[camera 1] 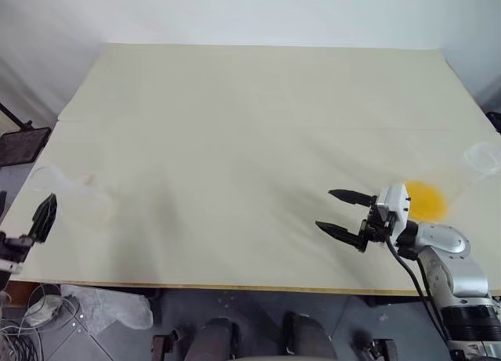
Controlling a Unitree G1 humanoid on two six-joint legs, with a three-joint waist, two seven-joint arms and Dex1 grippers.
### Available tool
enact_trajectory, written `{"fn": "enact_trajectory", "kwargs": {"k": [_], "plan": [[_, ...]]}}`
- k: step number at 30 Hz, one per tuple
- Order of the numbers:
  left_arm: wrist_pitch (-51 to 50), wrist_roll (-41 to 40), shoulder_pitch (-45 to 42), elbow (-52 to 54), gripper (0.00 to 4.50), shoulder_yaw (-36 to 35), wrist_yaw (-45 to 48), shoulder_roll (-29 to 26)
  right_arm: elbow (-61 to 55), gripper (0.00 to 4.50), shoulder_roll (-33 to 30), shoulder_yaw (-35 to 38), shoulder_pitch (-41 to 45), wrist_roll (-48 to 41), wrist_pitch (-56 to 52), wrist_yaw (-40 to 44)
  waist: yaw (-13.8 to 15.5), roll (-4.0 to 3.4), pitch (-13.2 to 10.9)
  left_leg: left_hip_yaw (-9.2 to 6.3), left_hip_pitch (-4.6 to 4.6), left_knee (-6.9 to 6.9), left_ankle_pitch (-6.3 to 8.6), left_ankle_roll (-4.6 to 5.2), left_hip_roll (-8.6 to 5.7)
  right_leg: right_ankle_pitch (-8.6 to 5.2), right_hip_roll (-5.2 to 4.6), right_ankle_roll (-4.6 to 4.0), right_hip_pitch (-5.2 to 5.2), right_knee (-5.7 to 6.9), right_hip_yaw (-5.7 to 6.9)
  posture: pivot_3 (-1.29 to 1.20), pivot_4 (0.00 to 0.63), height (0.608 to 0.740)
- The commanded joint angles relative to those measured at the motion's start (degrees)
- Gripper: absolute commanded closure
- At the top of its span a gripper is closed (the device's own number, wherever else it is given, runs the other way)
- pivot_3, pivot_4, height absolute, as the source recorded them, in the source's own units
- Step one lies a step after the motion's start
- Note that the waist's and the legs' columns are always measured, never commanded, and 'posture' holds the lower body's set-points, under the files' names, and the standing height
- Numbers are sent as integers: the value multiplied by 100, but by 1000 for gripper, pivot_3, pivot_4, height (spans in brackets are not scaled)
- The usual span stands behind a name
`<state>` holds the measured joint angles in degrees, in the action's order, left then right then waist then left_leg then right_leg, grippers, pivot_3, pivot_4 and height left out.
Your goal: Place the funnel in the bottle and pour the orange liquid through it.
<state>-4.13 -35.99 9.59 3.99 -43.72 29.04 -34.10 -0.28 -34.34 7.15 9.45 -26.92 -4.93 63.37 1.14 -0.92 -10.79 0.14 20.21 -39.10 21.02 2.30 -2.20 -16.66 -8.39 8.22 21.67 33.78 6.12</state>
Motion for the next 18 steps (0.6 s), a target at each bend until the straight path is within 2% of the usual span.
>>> {"fn": "enact_trajectory", "kwargs": {"k": [1,10,13,18], "plan": [[151,243,-199,-379,0,138,258,-215,-316,8,3,154,-76,-97,49,-126,-28,0,0,3,0,1,1,-1,0,0,1,0,2,1,2,0,150,740],[99,347,-669,-844,0,408,546,-334,-534,8,-42,216,-223,-131,21,-281,-37,1,0,6,0,0,1,-1,3,0,6,1,6,7,13,0,150,740],[79,208,-879,-1003,582,385,733,-347,-549,0,-50,235,-243,-112,38,-346,-38,1,0,8,-2,0,0,-1,3,0,6,1,6,9,14,0,150,740],[-335,16,-826,-888,2066,433,1103,-457,-617,0,-86,282,-323,-115,52,-392,-45,1,0,7,-2,0,0,0,3,1,4,1,6,9,13,0,150,740]]}}
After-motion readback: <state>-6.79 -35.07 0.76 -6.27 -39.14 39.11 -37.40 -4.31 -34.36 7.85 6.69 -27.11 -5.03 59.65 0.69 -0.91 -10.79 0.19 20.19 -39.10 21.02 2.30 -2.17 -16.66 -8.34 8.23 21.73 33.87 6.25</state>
